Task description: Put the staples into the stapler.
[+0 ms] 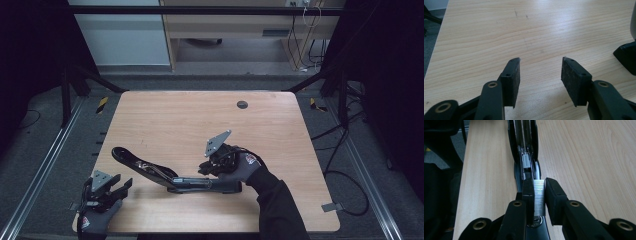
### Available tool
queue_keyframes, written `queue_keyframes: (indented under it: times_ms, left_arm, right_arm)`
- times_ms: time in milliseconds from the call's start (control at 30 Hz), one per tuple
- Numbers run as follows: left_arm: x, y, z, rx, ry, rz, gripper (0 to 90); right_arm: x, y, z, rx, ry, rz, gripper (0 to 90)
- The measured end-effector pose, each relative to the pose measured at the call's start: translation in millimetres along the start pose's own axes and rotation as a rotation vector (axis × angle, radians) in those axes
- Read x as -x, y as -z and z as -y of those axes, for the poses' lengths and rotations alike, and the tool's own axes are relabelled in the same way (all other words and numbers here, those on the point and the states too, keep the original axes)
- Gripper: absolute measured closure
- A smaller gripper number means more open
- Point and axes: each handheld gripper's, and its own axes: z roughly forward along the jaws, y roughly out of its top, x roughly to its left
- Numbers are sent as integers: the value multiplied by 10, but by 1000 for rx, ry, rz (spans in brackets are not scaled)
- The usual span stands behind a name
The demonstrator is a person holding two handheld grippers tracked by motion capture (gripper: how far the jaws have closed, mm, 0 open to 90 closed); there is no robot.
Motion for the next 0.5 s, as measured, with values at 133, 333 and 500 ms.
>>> queue_keyframes:
  times_ms: [133,333,500]
  left_arm:
    - [-3,0,1,0,-1,-1,493]
    - [1,-4,1,-2,-3,-1,493]
    - [1,-7,3,0,1,1,493]
  right_arm:
    - [6,-64,22,-19,7,-15,784]
    - [6,-140,49,-37,3,-32,783]
    - [11,-183,74,-51,4,-43,783]
